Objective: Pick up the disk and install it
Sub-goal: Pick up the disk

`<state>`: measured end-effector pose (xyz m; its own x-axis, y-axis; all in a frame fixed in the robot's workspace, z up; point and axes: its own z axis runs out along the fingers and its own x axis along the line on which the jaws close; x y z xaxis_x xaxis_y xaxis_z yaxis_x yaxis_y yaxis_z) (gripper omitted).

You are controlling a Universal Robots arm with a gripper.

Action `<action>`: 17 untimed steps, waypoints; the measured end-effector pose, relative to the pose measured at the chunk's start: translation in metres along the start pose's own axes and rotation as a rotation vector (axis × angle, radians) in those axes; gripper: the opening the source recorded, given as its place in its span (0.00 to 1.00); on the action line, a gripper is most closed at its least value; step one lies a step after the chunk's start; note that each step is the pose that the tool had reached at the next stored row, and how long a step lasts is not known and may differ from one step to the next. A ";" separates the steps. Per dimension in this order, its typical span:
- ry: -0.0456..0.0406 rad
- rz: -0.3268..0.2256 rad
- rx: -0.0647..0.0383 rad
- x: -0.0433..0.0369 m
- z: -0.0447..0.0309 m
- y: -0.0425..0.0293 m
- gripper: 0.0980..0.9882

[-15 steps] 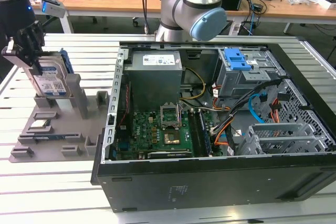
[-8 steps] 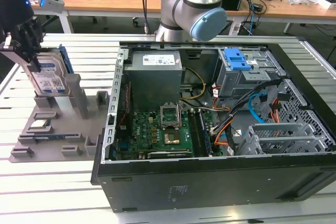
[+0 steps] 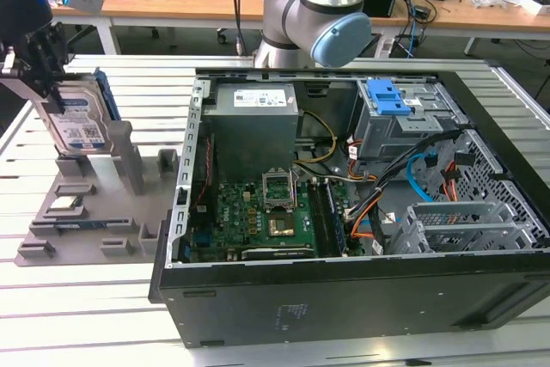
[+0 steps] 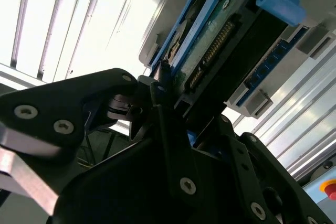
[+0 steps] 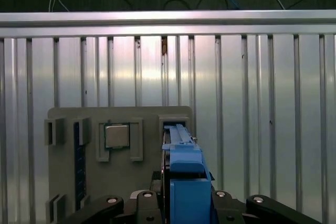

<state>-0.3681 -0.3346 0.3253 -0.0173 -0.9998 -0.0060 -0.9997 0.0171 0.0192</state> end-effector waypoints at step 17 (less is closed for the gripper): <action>0.0000 0.000 0.000 -0.0001 -0.0225 0.0004 0.30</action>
<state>-0.3681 -0.3346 0.3477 -0.0173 -0.9998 -0.0060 -0.9997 0.0171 0.0192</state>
